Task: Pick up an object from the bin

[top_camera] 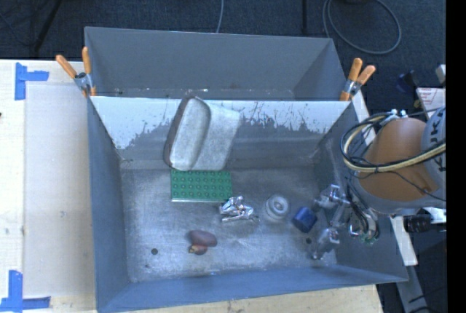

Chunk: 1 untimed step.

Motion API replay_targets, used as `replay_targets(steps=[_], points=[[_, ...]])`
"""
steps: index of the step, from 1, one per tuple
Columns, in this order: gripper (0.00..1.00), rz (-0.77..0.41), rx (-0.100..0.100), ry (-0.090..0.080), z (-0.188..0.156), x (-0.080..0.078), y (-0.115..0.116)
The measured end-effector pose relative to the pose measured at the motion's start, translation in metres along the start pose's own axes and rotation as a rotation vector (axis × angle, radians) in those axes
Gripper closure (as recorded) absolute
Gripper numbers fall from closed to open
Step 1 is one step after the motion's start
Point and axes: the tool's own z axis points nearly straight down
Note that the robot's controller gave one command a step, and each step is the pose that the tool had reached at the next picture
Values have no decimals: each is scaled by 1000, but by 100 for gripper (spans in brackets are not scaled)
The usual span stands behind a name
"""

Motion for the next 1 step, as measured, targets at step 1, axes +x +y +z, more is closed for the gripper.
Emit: replay_targets(steps=[1], points=[[100, -5, 0, 7, -1, 0, 0]])
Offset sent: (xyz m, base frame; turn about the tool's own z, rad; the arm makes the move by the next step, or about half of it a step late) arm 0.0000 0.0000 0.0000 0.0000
